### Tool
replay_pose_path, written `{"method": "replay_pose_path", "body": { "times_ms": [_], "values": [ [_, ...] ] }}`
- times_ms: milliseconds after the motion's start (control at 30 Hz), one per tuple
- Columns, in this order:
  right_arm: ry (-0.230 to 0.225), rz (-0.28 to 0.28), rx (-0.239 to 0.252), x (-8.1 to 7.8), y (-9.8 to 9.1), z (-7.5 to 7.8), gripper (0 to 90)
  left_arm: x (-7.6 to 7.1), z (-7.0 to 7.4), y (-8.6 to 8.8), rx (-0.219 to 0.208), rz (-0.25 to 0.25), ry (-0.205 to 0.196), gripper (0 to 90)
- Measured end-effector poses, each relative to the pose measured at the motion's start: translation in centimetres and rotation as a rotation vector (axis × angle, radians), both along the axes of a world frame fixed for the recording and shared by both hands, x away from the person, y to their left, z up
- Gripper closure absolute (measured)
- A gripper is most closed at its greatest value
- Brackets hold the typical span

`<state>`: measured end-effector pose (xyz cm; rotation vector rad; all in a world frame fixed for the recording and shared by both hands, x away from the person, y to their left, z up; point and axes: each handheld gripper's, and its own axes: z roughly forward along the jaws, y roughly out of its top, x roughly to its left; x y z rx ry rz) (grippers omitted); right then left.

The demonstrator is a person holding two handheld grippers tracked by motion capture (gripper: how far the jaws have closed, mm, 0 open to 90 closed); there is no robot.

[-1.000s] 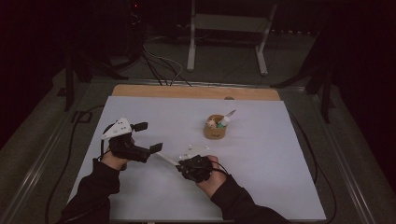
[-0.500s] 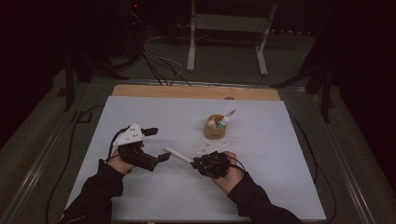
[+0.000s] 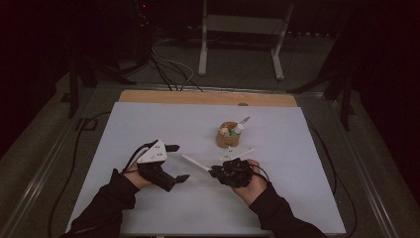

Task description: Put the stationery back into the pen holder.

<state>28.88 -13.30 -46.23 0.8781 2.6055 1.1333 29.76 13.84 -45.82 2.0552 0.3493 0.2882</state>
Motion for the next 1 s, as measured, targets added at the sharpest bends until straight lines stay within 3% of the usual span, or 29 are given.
{"method": "replay_pose_path", "body": {
  "times_ms": [33,100,167,200,367,567,800,1000],
  "values": [
    [0.003,-0.002,0.005,0.0,0.0,0.1,78.4,-0.2,-0.2,-0.5,0.050,-0.004,-0.034,1.1],
    [0.022,-0.004,0.020,0.1,-0.1,0.3,78.4,-0.4,-0.4,-0.9,0.082,-0.004,-0.063,5.8],
    [0.021,-0.001,0.017,0.1,-0.1,0.4,78.4,-0.6,-0.6,-1.4,0.127,-0.003,-0.121,7.0],
    [0.021,-0.001,0.017,0.1,-0.1,0.4,78.4,-0.6,-0.6,-1.4,0.127,-0.003,-0.121,8.9],
    [0.041,-0.009,0.027,0.1,-0.1,0.4,78.5,-1.4,-1.5,-2.5,0.235,-0.002,-0.294,21.0],
    [0.052,-0.026,0.029,0.3,-0.1,0.5,78.4,-2.2,-2.3,-3.5,0.338,-0.011,-0.470,38.2],
    [0.069,-0.025,0.022,0.5,0.2,0.5,78.4,-2.7,-3.1,-4.3,0.413,-0.005,-0.616,49.3],
    [0.079,-0.023,0.028,0.6,0.7,0.6,78.4,-2.9,-3.9,-4.8,0.525,-0.019,-0.707,58.1]
  ]
}}
